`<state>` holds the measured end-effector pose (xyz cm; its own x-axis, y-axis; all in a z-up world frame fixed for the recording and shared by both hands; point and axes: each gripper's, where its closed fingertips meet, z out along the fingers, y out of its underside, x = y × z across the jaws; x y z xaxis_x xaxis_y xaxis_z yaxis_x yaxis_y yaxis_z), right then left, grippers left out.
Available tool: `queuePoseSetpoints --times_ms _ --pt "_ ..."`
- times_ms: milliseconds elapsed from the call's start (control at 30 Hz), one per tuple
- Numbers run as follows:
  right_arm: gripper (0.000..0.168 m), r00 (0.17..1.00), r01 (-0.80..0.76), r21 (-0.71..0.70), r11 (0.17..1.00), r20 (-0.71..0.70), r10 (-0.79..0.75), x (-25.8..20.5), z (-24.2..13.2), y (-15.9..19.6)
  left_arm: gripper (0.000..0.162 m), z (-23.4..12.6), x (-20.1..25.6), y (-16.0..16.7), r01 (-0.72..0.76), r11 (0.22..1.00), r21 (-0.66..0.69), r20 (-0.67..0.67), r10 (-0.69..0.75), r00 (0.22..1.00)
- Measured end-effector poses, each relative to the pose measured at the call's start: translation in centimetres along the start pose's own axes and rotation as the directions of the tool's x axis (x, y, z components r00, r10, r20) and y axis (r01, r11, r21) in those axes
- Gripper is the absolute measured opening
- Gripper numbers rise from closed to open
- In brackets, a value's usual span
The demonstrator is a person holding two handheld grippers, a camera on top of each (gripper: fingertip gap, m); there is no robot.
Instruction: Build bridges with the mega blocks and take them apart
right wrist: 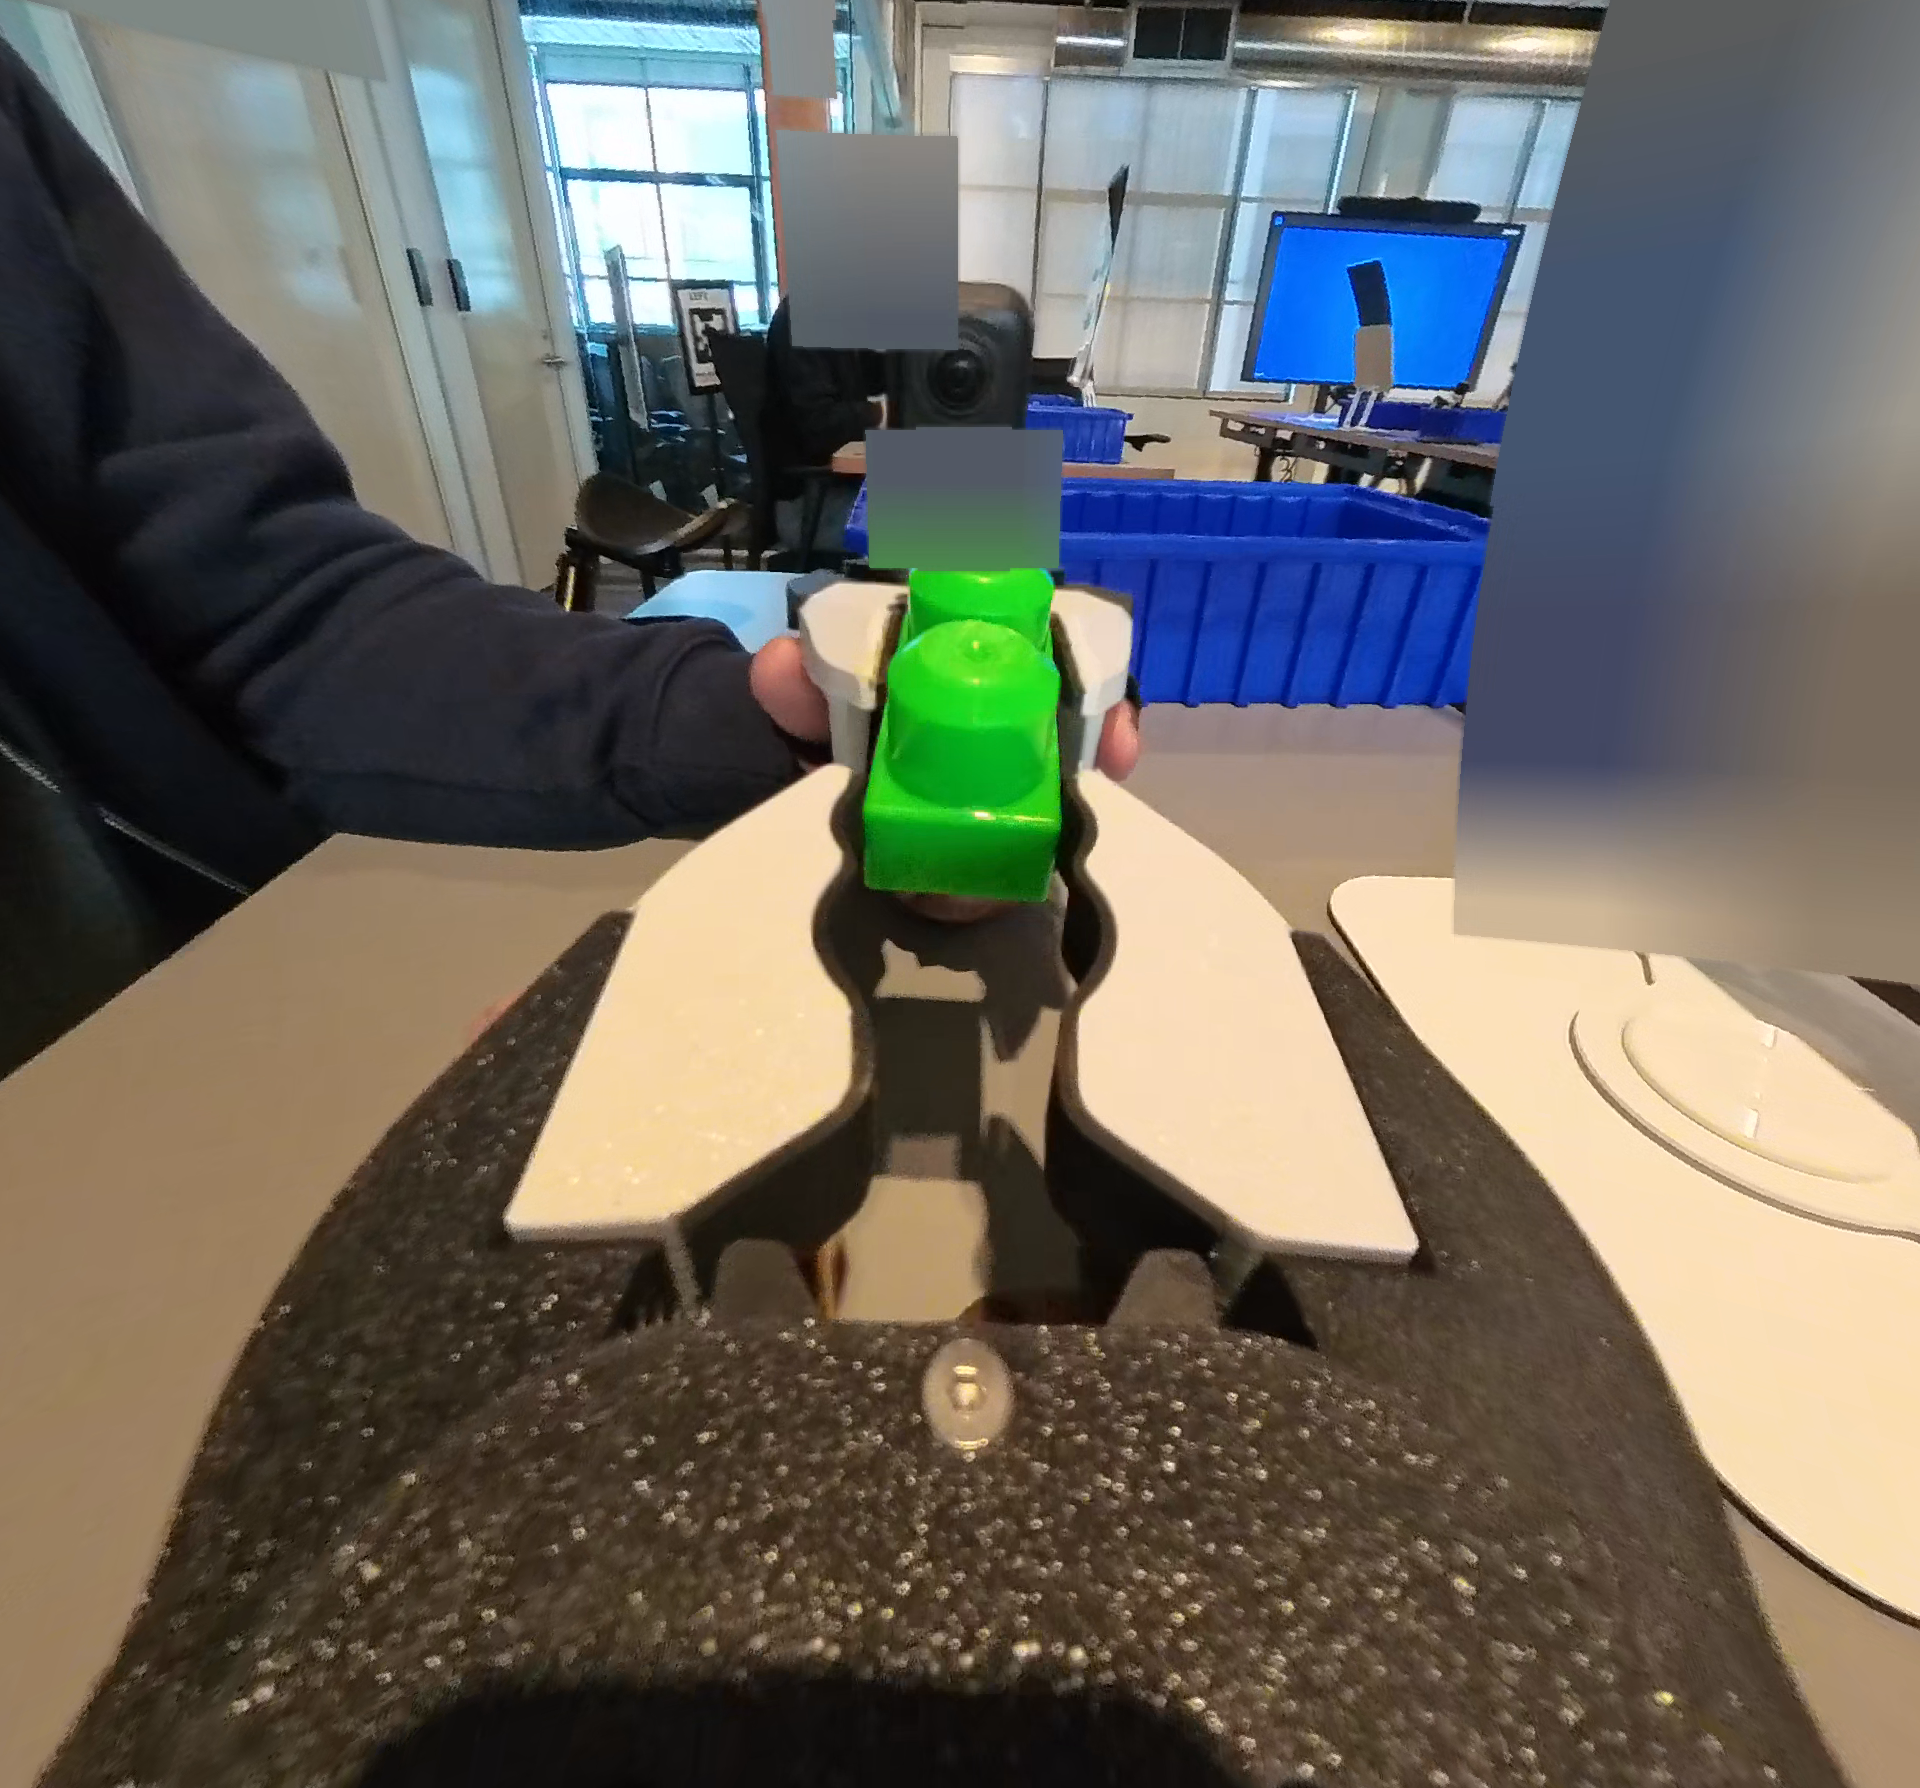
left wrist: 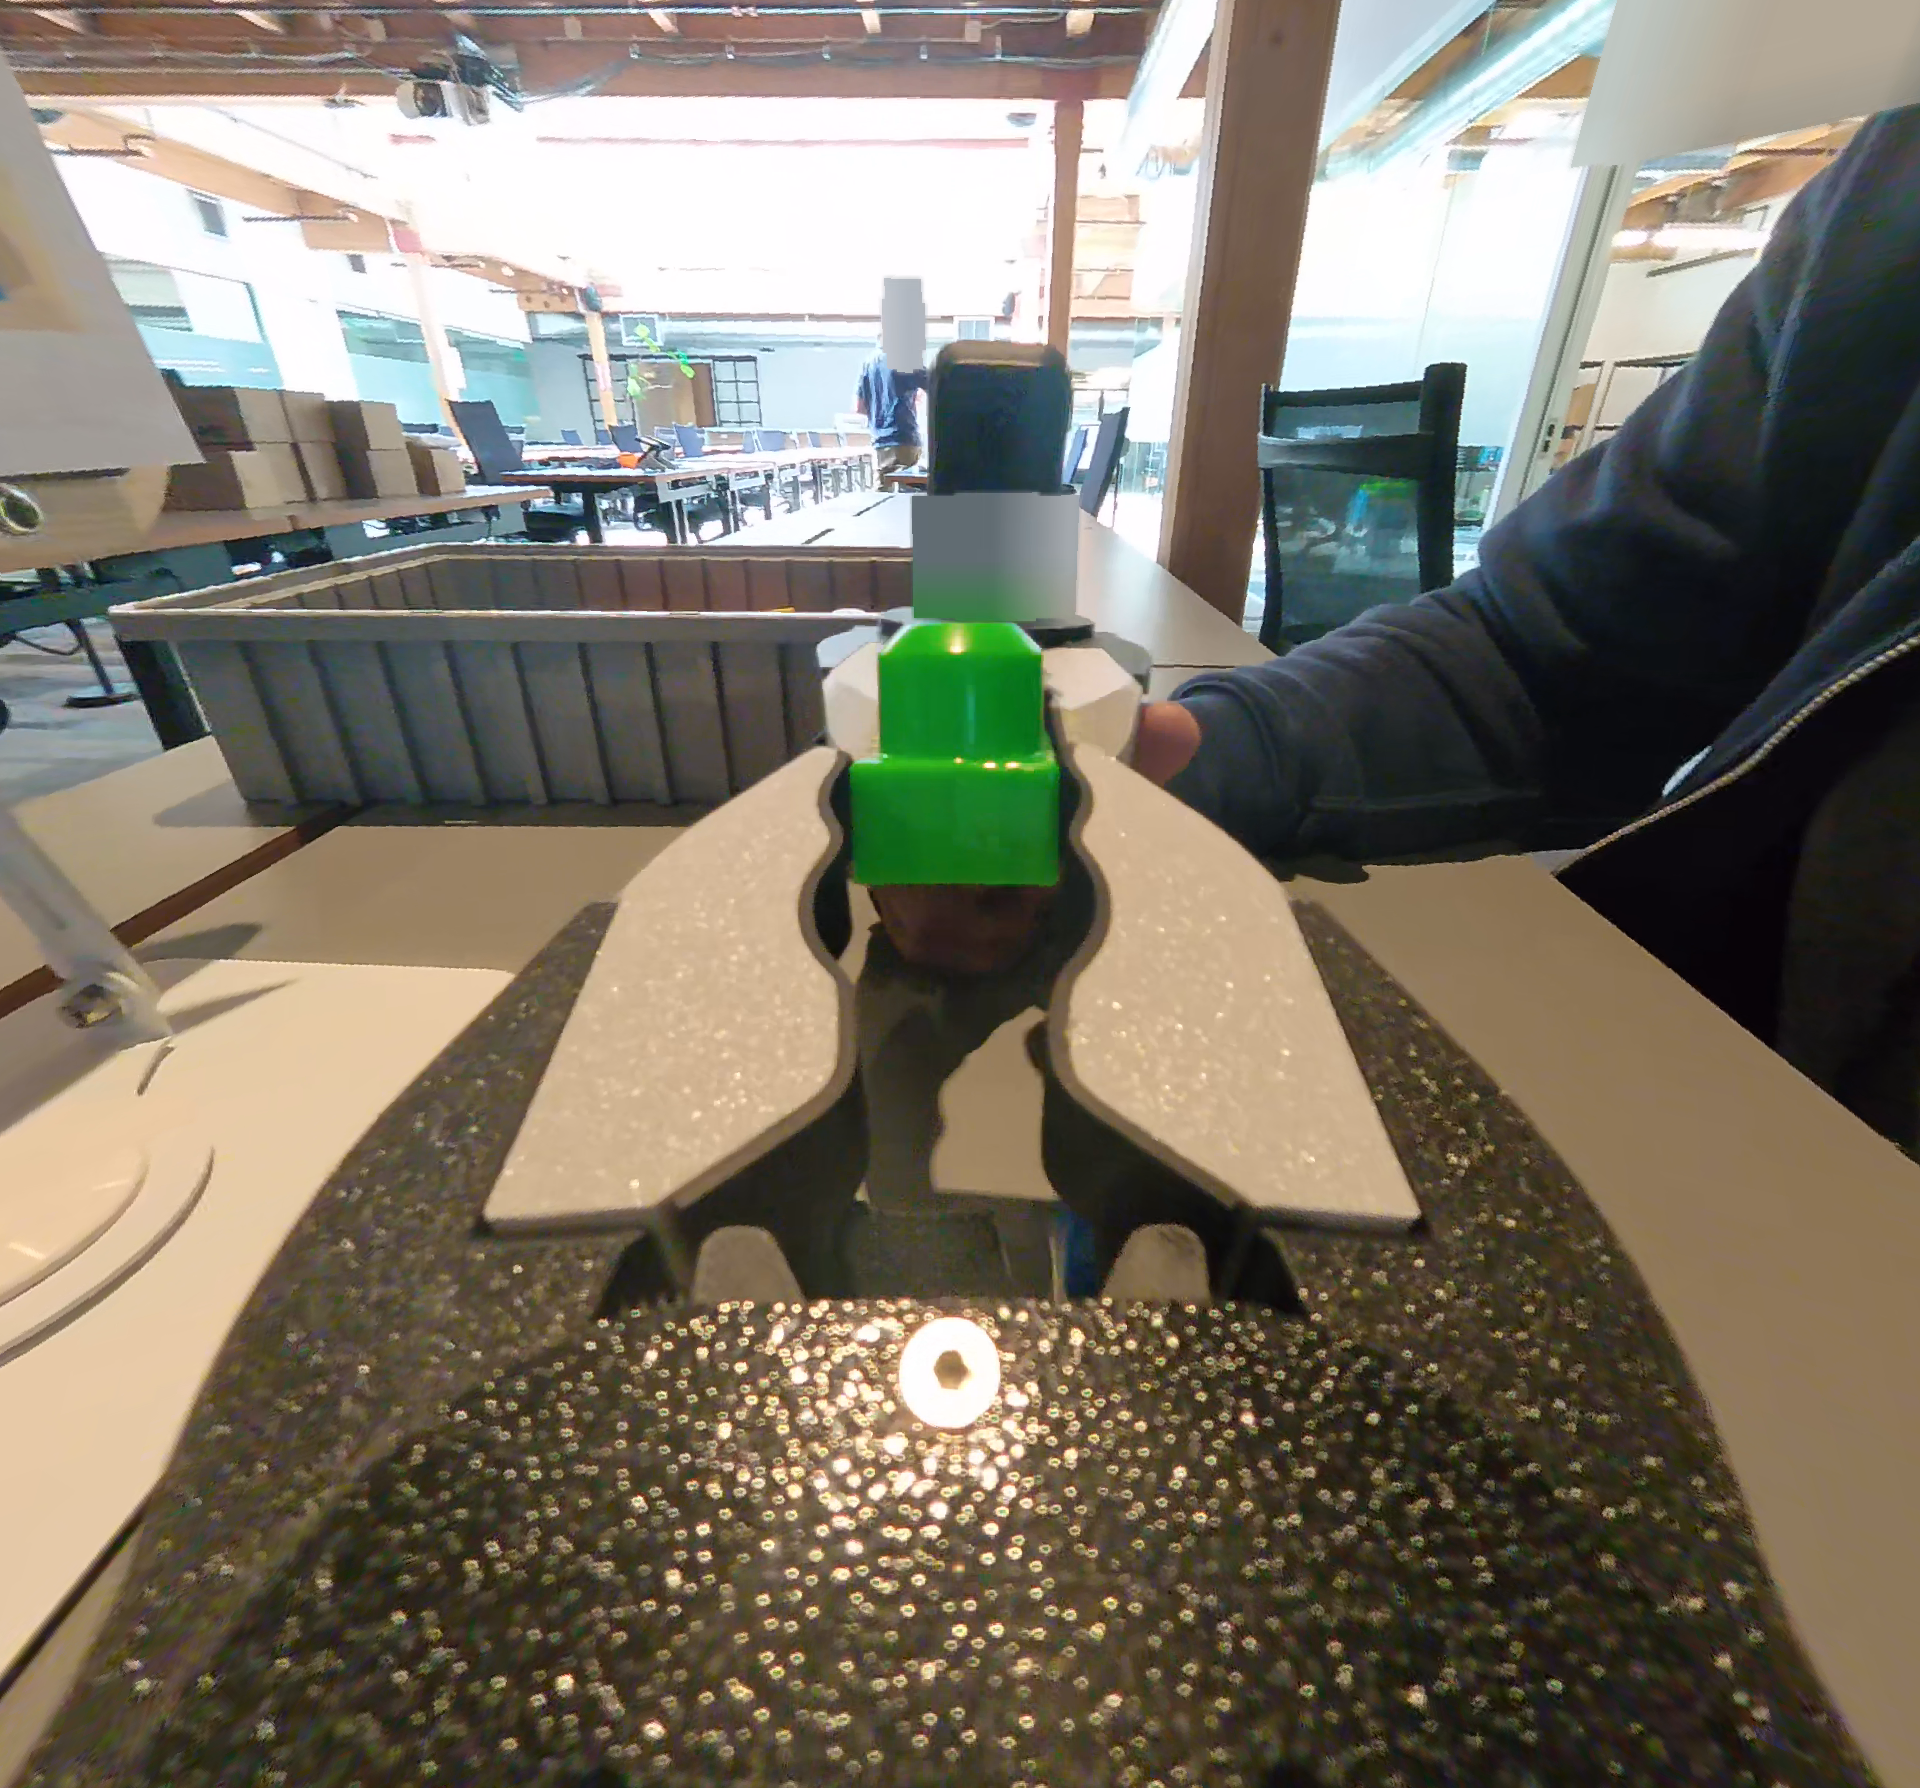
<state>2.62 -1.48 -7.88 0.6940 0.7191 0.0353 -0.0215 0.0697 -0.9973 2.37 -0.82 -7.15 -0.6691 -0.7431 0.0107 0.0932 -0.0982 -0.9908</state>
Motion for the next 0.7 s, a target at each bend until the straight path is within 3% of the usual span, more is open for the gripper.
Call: queuePoseSetpoints --times_ms 267,500,700 --pt "0.035 0.999 0.017 -0.141 0.990 0.035 -0.012 -1.2 -0.8 1.3 0.041 -0.2 1.2 1.1 -0.013 0.995 -0.101 -0.007 0.012 1.000" --pt "0.035 0.997 0.022 -0.278 0.960 0.074 -0.001 -3.6 -2.8 3.3 0.045 -2.1 3.8 4.3 -0.115 0.930 -0.350 -0.039 0.108 0.993" --pt "0.036 0.998 0.039 -0.322 0.946 0.057 -0.021 -3.7 -2.6 4.0 0.046 -2.5 3.9 6.3 -0.095 0.872 -0.480 -0.056 0.077 0.995"
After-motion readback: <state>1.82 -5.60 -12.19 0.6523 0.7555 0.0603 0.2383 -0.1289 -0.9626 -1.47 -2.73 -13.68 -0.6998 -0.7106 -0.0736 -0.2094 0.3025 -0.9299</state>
